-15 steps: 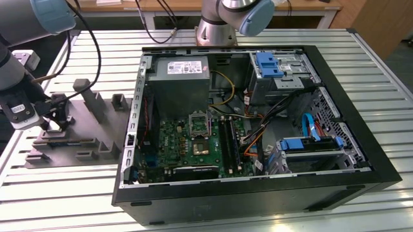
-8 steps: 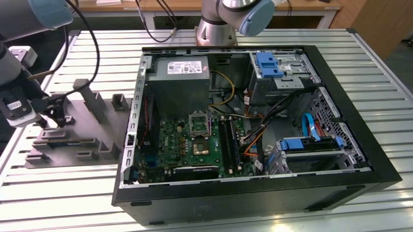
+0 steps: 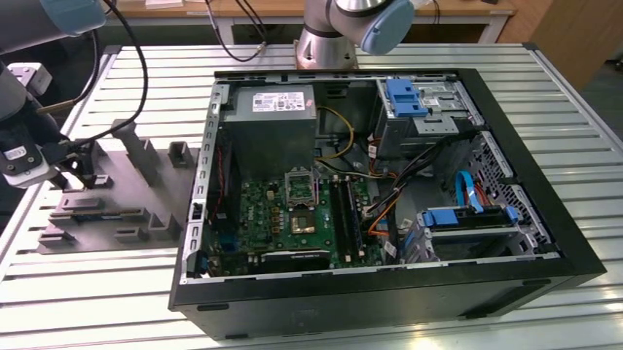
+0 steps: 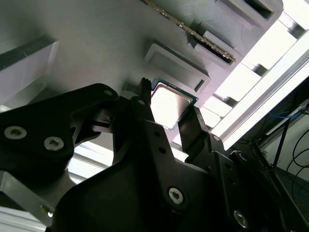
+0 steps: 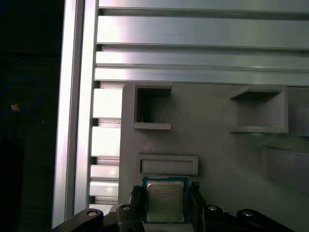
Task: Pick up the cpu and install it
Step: 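Pick up the cpu and move it towards the insertion slot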
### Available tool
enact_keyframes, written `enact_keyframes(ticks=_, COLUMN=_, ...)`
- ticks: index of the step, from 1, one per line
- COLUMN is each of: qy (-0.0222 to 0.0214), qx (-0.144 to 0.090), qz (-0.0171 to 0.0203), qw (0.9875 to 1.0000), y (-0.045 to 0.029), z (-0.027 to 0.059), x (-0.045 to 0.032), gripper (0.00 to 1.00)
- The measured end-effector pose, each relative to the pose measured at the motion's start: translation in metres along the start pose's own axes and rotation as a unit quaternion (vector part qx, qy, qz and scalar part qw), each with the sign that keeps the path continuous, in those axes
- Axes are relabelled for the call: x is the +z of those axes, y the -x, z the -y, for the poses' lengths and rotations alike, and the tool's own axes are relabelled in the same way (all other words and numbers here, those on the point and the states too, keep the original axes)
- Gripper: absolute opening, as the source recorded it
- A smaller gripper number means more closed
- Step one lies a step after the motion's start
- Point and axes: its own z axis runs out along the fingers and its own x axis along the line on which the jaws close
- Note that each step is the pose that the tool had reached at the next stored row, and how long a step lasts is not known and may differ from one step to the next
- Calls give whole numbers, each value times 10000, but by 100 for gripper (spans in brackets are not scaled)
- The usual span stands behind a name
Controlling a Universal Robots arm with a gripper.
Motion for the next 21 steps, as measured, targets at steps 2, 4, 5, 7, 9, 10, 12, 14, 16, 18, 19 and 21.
enact_keyframes(ticks=2, qy=0, qx=0, qz=1, qw=10000, y=0, z=0, x=-1, gripper=47)
enact_keyframes(ticks=4, qy=0, qx=0, qz=-1, qw=10000, y=0, z=0, x=-4, gripper=47)
enact_keyframes(ticks=5, qy=0, qx=0, qz=0, qw=10000, y=0, z=0, x=-4, gripper=47)
enact_keyframes(ticks=7, qy=-1, qx=0, qz=-1, qw=10000, y=-1, z=0, x=-6, gripper=47)
enact_keyframes(ticks=9, qy=0, qx=0, qz=-1, qw=10000, y=0, z=0, x=-7, gripper=47)
enact_keyframes(ticks=10, qy=-1, qx=0, qz=-1, qw=10000, y=-1, z=0, x=-8, gripper=47)
enact_keyframes(ticks=12, qy=-1, qx=0, qz=-3, qw=10000, y=-1, z=-1, x=-15, gripper=47)
enact_keyframes(ticks=14, qy=-1, qx=0, qz=-2, qw=10000, y=-1, z=-2, x=-33, gripper=47)
enact_keyframes(ticks=16, qy=-1, qx=0, qz=-1, qw=10000, y=-1, z=-3, x=-45, gripper=47)
enact_keyframes(ticks=18, qy=-1, qx=0, qz=-1, qw=10000, y=-1, z=-4, x=-59, gripper=47)
enact_keyframes(ticks=19, qy=-1, qx=0, qz=-1, qw=10000, y=-1, z=-4, x=-66, gripper=47)
enact_keyframes(ticks=21, qy=0, qx=0, qz=0, qw=10000, y=-1, z=-4, x=-68, gripper=47)
